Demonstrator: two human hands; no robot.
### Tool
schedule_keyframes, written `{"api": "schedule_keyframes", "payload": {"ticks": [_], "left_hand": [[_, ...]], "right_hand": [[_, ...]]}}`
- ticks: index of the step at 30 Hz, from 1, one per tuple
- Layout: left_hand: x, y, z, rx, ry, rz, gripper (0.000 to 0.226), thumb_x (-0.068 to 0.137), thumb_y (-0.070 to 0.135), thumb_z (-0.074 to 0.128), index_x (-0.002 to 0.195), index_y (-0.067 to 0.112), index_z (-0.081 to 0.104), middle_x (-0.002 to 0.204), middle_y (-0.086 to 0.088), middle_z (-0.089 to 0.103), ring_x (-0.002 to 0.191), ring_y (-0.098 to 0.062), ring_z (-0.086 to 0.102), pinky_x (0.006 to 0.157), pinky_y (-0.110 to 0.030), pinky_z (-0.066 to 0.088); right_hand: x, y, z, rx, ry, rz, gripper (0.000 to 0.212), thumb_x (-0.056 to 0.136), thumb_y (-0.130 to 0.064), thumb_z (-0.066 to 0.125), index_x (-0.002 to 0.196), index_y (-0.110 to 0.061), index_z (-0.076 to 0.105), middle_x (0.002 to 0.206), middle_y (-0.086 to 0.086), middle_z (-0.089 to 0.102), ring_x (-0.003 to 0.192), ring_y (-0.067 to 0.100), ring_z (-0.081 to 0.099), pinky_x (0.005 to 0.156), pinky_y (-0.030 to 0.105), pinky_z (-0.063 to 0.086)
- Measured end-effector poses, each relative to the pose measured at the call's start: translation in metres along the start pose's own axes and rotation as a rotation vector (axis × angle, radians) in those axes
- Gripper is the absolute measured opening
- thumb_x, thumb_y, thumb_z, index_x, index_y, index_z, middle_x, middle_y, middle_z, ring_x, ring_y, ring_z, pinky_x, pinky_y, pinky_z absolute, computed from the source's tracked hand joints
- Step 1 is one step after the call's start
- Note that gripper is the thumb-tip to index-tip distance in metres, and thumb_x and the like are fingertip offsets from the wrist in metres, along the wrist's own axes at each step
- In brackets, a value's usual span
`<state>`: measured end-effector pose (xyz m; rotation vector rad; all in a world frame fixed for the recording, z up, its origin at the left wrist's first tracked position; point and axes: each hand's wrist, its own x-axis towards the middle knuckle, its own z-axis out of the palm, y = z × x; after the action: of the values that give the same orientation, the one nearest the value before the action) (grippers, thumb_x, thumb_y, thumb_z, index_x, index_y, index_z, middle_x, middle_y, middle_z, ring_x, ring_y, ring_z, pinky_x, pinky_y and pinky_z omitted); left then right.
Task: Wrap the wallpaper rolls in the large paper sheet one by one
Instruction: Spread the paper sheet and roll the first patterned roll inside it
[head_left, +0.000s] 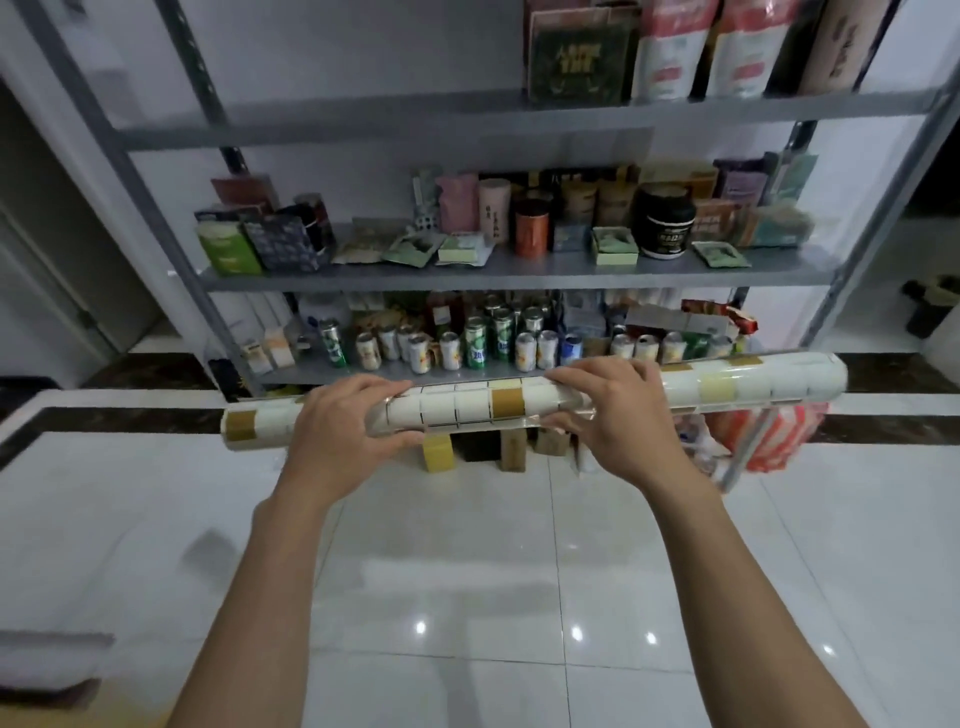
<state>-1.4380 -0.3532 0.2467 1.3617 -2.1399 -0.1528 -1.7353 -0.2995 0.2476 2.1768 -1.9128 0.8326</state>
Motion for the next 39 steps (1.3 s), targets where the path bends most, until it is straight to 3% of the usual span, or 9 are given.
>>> {"api": "schedule_keyframes", "payload": {"ticks": [8,20,26,39], "left_hand": [[0.084,-0.042,-0.006,0.097,0.029,-0.015,0.063,0.062,0.048,0.084,0.119,0.027,0.065,0.11,0.007,0.063,0.099,-0.015,0.056,0.087,-0.038,0.044],[0.25,-0.171,-0.052,0.069,0.094,0.076,0.06,0.068,0.041,0.082,0.123,0.024,0.063,0.116,0.004,0.062,0.103,-0.017,0.056,0.093,-0.043,0.046],[0.327,-0.215,-0.082,0.074,0.179,0.135,0.059,0.068,0.039,0.083,0.121,0.024,0.064,0.114,0.006,0.062,0.102,-0.013,0.054,0.093,-0.035,0.042],[0.494,-0.277,-0.107,0.145,0.345,0.213,0.059,0.069,0.043,0.08,0.122,0.022,0.064,0.113,0.005,0.064,0.101,-0.015,0.057,0.094,-0.045,0.047]], "right_hand": [[0.103,0.008,0.038,0.014,-0.003,-0.066,0.049,0.077,-0.051,0.071,0.122,-0.034,0.062,0.118,-0.009,0.064,0.109,0.016,0.053,0.093,0.035,0.027],[0.293,-0.046,0.106,-0.021,0.167,-0.071,0.047,0.076,-0.05,0.072,0.119,-0.031,0.065,0.115,-0.008,0.065,0.106,0.018,0.055,0.091,0.038,0.03],[0.381,-0.07,0.117,-0.05,0.258,-0.076,0.046,0.076,-0.047,0.072,0.118,-0.03,0.065,0.111,-0.006,0.066,0.102,0.019,0.056,0.09,0.039,0.03],[0.571,-0.063,0.134,-0.013,0.359,-0.168,0.047,0.079,-0.048,0.07,0.123,-0.032,0.062,0.118,-0.008,0.064,0.108,0.017,0.054,0.097,0.04,0.029]]}}
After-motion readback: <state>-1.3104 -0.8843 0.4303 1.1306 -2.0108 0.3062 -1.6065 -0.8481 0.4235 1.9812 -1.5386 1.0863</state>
